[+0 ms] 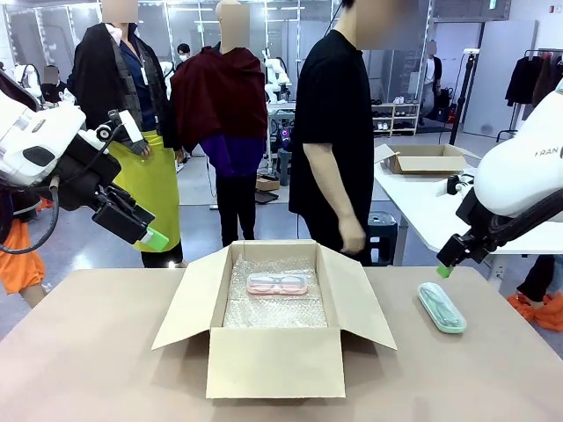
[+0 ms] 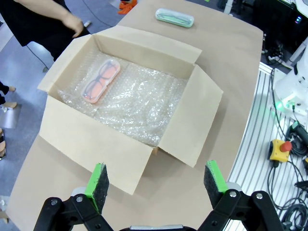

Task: Pack the glasses set securely to prepare it for shipping.
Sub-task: Put the Glasses case from the right side of the table into the Package Box.

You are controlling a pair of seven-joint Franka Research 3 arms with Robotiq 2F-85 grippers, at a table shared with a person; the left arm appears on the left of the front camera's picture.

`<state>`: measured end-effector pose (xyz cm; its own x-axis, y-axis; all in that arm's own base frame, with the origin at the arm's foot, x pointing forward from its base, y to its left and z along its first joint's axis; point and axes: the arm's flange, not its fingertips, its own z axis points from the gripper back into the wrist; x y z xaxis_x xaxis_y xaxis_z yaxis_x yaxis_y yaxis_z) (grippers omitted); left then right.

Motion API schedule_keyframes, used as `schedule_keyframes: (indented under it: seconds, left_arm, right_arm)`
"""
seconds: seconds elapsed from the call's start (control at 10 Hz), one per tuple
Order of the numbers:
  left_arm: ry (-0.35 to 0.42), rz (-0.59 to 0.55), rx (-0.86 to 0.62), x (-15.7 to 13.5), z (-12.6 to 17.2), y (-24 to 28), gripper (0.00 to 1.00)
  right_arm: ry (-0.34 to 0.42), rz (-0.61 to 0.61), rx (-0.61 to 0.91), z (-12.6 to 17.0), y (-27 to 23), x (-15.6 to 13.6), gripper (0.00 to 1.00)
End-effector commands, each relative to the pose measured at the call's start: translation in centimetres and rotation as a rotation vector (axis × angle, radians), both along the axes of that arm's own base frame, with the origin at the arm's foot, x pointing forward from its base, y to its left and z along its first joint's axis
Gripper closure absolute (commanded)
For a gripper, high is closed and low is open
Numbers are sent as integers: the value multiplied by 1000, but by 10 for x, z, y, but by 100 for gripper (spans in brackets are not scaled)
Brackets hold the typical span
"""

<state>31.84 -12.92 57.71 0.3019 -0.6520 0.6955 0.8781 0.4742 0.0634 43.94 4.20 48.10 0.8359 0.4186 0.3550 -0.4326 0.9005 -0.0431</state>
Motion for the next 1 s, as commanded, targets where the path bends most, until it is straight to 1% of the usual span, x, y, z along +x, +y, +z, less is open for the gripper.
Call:
schedule_keyframes:
  seconds: [0.0,0.2,0.3,0.4,0.6,0.8,0.9]
  left_arm:
    - [1,-22,-8,-1,1,3,0]
    - [1,-22,-8,-1,1,3,0]
    - [1,-22,-8,-1,1,3,0]
    - [1,-22,-8,-1,1,3,0]
    - [1,-22,-8,-1,1,3,0]
    - [1,-22,-8,-1,1,3,0]
    - [1,-22,-8,-1,1,3,0]
  right_arm:
    - [40,-84,-33,-3,7,14,0]
    - [127,-190,-16,-22,8,49,0]
    - [108,-232,-34,-28,7,57,0]
    - [133,-263,-27,-35,5,66,0]
    - [168,-287,-29,-51,3,84,0]
    - [162,-328,-37,-62,-1,99,0]
    - [172,-305,-27,-66,-2,104,0]
